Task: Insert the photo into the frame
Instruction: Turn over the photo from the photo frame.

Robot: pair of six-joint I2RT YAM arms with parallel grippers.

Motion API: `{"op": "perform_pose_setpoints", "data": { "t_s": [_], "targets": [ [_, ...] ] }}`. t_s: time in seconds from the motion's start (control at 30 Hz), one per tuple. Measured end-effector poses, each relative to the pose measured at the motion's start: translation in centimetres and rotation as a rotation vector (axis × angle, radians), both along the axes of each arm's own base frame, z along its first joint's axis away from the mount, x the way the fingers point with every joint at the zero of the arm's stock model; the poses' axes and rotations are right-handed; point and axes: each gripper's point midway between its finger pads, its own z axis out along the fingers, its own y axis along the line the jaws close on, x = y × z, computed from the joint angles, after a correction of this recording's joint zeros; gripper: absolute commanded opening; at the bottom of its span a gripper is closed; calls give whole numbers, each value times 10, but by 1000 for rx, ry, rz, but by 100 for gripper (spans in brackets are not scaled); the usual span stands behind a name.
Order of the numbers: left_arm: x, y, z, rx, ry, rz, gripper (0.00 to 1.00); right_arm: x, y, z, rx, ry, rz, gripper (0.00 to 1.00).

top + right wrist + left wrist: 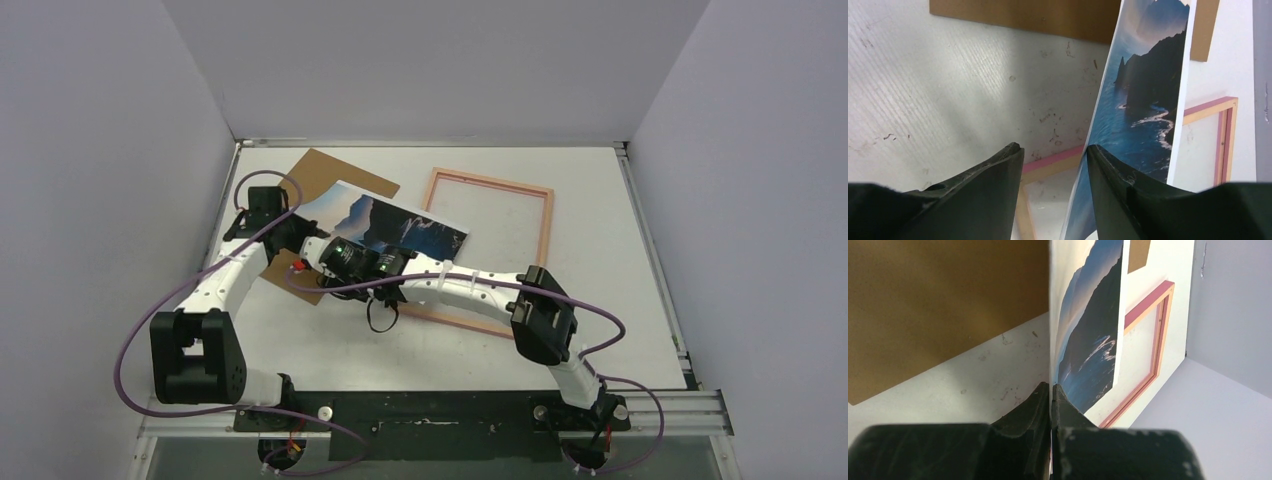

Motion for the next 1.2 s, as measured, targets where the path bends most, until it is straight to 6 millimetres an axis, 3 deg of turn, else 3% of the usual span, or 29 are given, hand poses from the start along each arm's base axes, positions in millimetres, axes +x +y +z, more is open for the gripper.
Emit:
{"op": "perform_pose_setpoints", "data": {
  "t_s": [0.13,0.37,0.53,0.73,0.97,1.2],
  "targets": [
    [-3,-3,2,-15,12,-17,0,3,4,-2,5,-36,11,43],
    [-7,-6,4,-47,28,-33,0,17,-2,-4,-6,-119,-43,44],
    [-6,2,5,-54,30,-14,0,27,-5,3,2,-178,-93,21],
    [-7,0,5,-66,34,-15,0,32,-6,7,6,-204,-117,0],
    [-5,2,8,-86,33,-4,37,32,-8,3,-2,-205,-114,0],
    [5,12,29,-68,-11,4,59,27,-18,-6,-22,-199,-97,0]
  ]
}}
